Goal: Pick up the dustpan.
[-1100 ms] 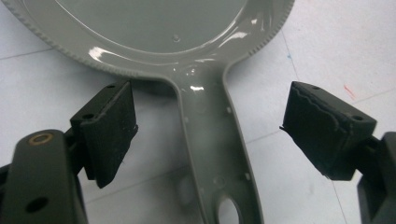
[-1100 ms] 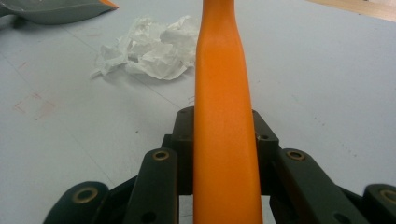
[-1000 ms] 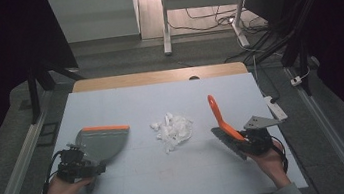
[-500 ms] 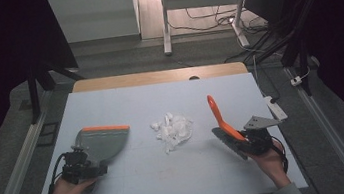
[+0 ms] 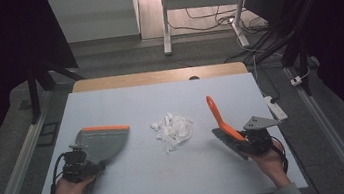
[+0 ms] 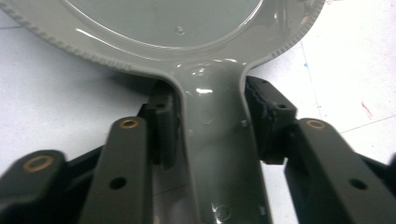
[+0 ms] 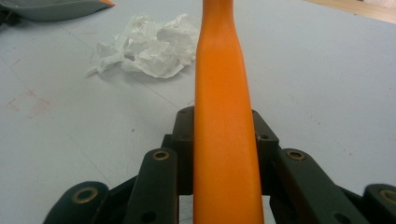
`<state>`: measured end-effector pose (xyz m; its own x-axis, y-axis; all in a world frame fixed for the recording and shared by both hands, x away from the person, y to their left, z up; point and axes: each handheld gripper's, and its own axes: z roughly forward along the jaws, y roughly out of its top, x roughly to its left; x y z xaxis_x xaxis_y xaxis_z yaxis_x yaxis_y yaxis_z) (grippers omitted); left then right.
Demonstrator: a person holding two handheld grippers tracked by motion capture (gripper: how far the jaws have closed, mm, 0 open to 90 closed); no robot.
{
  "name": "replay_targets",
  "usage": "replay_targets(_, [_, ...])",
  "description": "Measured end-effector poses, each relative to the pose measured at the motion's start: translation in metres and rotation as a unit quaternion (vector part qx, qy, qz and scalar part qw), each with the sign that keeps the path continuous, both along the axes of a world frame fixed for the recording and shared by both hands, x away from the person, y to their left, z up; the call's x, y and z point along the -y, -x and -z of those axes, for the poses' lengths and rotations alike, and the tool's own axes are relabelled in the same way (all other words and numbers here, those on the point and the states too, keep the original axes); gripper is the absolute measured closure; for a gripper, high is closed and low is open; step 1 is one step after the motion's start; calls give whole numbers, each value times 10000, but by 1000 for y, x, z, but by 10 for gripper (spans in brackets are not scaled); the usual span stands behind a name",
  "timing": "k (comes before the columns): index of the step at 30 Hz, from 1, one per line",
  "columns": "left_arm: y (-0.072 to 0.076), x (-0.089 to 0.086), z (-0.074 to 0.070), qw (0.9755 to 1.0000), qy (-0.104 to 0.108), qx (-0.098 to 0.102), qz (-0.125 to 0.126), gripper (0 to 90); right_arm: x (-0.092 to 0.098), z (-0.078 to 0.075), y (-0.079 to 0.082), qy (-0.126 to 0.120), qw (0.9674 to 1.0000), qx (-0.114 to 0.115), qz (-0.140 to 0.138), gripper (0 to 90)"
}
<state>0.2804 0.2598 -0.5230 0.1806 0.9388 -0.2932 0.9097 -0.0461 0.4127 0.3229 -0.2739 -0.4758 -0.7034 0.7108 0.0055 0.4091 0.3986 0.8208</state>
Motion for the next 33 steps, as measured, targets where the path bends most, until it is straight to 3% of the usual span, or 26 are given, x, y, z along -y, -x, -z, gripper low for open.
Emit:
replay_targets(6, [1, -1, 0, 10000, -34, 49, -68, 605, 0, 0, 0, 18, 10000, 3, 11, 702])
replay_targets(15, [2, -7, 0, 9996, 84, 271, -67, 611, 1, -1, 0, 9, 10000, 31, 42, 702])
replay_targets(33, [8, -17, -4, 9963, 178, 814, 213, 614, 2, -1, 1, 6, 10000, 56, 65, 702])
